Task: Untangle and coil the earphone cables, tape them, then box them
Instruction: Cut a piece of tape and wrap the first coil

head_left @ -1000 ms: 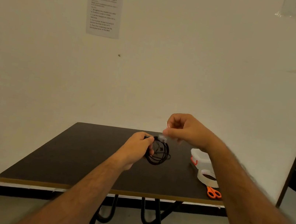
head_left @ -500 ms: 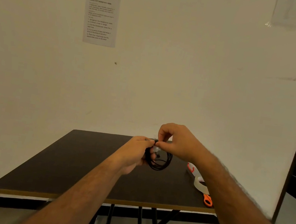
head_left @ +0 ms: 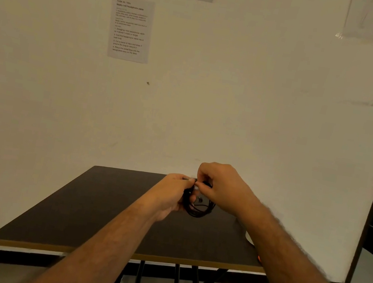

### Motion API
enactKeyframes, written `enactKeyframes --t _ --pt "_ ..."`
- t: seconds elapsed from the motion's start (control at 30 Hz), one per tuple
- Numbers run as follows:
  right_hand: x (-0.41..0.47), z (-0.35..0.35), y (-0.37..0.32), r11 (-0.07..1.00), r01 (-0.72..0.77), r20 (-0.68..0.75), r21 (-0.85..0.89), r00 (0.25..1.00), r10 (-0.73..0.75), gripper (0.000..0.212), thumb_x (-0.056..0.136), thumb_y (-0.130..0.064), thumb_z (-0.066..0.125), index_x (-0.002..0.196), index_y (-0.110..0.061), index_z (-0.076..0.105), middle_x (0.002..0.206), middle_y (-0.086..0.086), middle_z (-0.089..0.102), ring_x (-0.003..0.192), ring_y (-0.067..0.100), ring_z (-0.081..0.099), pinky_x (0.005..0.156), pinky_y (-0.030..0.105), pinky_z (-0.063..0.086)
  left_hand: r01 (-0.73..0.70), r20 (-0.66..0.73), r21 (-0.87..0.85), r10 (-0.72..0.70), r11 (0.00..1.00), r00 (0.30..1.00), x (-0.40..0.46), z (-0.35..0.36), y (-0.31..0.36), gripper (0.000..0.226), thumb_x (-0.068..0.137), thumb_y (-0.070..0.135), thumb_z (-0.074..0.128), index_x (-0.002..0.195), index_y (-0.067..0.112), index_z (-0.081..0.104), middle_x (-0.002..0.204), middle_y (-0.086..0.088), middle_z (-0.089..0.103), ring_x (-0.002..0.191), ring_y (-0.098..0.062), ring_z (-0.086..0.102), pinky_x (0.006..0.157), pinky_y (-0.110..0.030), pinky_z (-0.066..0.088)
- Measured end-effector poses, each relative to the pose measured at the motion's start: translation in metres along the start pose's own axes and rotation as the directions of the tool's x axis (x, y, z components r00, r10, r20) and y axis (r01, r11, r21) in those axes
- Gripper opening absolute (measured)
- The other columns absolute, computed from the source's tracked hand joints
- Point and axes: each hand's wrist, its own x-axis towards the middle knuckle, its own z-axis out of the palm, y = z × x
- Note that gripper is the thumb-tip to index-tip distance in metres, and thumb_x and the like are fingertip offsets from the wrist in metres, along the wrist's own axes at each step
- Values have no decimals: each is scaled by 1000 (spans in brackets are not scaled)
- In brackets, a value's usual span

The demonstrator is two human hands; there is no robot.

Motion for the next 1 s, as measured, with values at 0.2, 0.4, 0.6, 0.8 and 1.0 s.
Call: enactKeyframes --t 0.2,0.4,0.6,0.8,1.0 --pt "-2 3 0 985 -90 -13 145 996 93 8 87 -18 68 82 -19 62 74 -9 60 68 7 55 61 20 47 -28 -95 32 31 999 995 4 0 -5 24 102 17 48 89 10 68 77 -7 60 59 -11 53 70 -34 44" --pt "-6 9 3 946 -143 -20 290 988 155 11 84 -15 71 79 -20 63 73 -11 62 66 1 57 59 11 46 -31 -136 27 35 999 990 7 -1 -9 22 100 14 51 94 4 71 82 -13 59 58 -11 51 68 -33 43" --pt "-7 12 3 918 -180 -30 354 979 203 15 84 -16 73 76 -22 62 71 -10 61 63 2 55 57 11 45 -44 -94 9 44 999 995 8 -8 -13 28 99 22 55 102 -1 71 79 -12 58 58 -11 50 64 -29 43" --pt "-6 12 6 891 -206 -18 404 972 233 15 80 -11 73 74 -20 63 70 -3 64 64 9 58 60 22 51 -42 19 -22 42 999 999 7 -14 -13 18 95 9 57 103 -4 67 78 -10 57 63 -11 50 67 -29 44" --pt "-6 14 8 880 -225 1 418 969 247 15 77 -15 76 71 -21 63 68 -2 66 61 9 57 59 26 50 -125 0 142 126 982 992 4 -12 -15 8 89 1 63 87 4 70 61 3 61 57 -5 56 60 -19 47"
